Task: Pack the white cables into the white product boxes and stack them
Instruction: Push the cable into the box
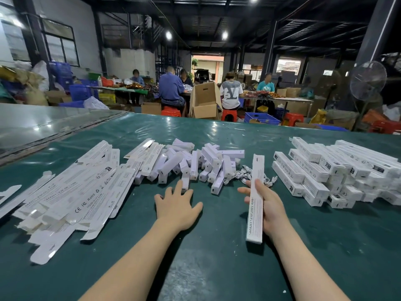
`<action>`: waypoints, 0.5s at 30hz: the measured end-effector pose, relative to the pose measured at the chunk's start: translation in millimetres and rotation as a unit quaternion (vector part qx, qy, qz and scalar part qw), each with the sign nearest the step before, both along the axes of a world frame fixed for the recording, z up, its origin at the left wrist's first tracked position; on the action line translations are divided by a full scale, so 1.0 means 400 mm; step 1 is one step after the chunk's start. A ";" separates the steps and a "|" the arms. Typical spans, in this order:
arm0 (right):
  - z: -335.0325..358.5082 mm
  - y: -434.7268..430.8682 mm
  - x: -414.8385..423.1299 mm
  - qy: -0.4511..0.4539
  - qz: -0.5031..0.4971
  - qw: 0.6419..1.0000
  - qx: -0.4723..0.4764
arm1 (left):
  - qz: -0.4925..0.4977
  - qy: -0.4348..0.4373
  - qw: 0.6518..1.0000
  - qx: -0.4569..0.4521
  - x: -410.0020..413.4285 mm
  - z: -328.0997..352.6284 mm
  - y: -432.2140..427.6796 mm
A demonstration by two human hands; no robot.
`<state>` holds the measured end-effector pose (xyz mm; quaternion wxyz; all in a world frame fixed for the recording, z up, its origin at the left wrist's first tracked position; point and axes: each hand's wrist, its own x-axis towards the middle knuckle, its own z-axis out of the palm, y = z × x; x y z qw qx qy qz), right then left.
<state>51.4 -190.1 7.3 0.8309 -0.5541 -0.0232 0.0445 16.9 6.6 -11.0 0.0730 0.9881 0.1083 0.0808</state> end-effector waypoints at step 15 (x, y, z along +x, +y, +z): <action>0.003 -0.005 -0.017 0.072 0.214 0.973 0.040 | 0.060 -0.091 0.960 -0.258 -0.053 0.023 0.006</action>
